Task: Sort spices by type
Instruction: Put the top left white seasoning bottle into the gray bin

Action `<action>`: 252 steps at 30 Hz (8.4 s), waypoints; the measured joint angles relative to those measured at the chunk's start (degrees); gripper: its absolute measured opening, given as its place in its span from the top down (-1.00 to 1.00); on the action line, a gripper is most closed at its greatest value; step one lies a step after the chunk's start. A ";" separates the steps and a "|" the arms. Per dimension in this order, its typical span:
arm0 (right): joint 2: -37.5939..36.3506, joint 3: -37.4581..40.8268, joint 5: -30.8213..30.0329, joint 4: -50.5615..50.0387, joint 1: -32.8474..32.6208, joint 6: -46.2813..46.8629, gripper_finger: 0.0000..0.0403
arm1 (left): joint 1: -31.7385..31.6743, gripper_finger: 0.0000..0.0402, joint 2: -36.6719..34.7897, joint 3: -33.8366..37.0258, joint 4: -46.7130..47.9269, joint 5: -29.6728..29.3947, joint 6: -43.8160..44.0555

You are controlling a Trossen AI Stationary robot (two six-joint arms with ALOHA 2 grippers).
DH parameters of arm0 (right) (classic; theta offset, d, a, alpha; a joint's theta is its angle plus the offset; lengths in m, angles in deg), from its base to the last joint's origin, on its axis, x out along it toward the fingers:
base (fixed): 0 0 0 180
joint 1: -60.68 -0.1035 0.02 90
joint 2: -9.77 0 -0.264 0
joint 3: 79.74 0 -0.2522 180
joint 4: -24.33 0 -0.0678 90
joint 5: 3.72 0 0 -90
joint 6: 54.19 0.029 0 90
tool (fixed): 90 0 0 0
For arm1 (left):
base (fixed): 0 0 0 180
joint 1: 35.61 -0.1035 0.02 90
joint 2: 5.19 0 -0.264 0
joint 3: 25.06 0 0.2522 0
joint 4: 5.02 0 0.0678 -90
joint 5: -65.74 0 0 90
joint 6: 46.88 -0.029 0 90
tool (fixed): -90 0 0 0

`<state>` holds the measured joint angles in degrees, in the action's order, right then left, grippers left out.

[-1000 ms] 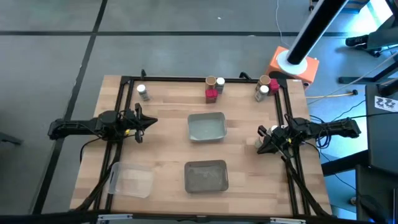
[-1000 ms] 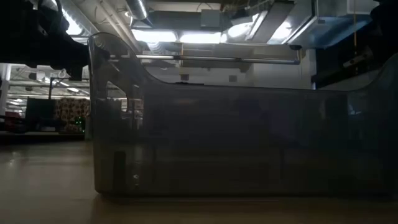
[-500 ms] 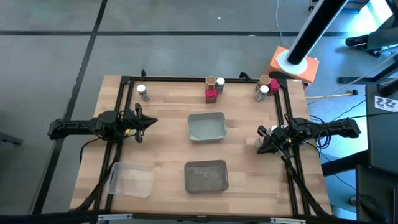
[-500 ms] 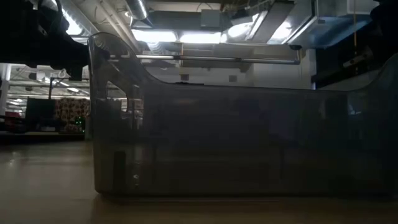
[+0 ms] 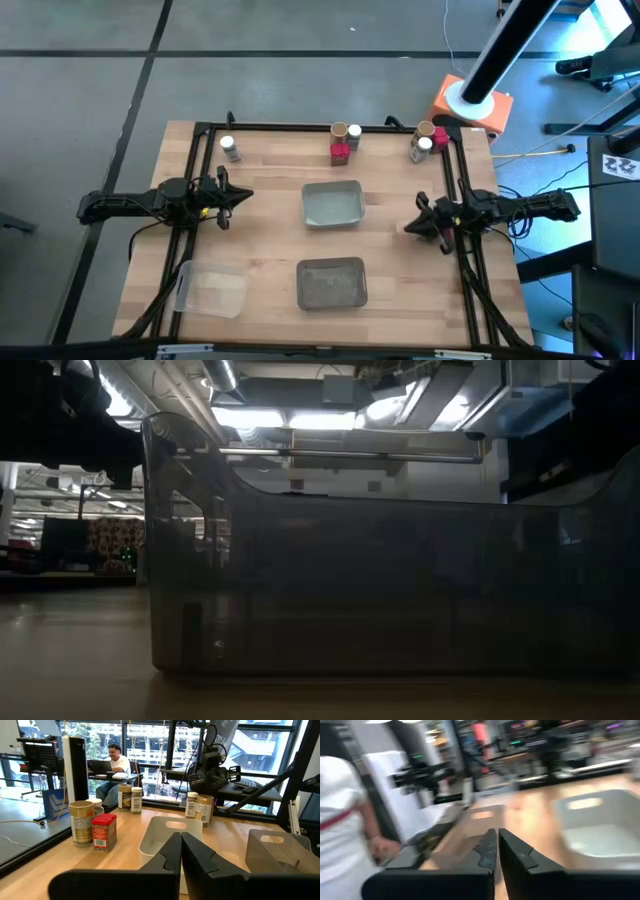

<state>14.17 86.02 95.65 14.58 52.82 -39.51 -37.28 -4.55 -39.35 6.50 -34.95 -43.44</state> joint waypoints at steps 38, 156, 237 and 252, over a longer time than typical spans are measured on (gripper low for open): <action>0.00 0.01 -13.83 -0.73 0.00 0.42 0.89 | -0.01 0.98 0.01 0.00 -0.02 -0.01 0.00; 1.11 -0.94 -41.22 10.84 0.02 -22.40 0.89 | -53.23 -0.26 78.18 -58.27 56.48 -5.97 -6.69; 1.10 -0.94 -44.79 10.81 0.00 -25.57 0.89 | -1.90 0.07 99.02 -91.06 50.51 -3.14 -3.58; 1.09 -0.94 -45.81 9.42 0.01 -25.25 0.89 | -2.20 0.07 108.77 -95.47 57.38 -3.14 -2.36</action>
<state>15.27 85.08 49.83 24.01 52.83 -64.76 -39.48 104.22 -134.82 63.88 -38.08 -45.80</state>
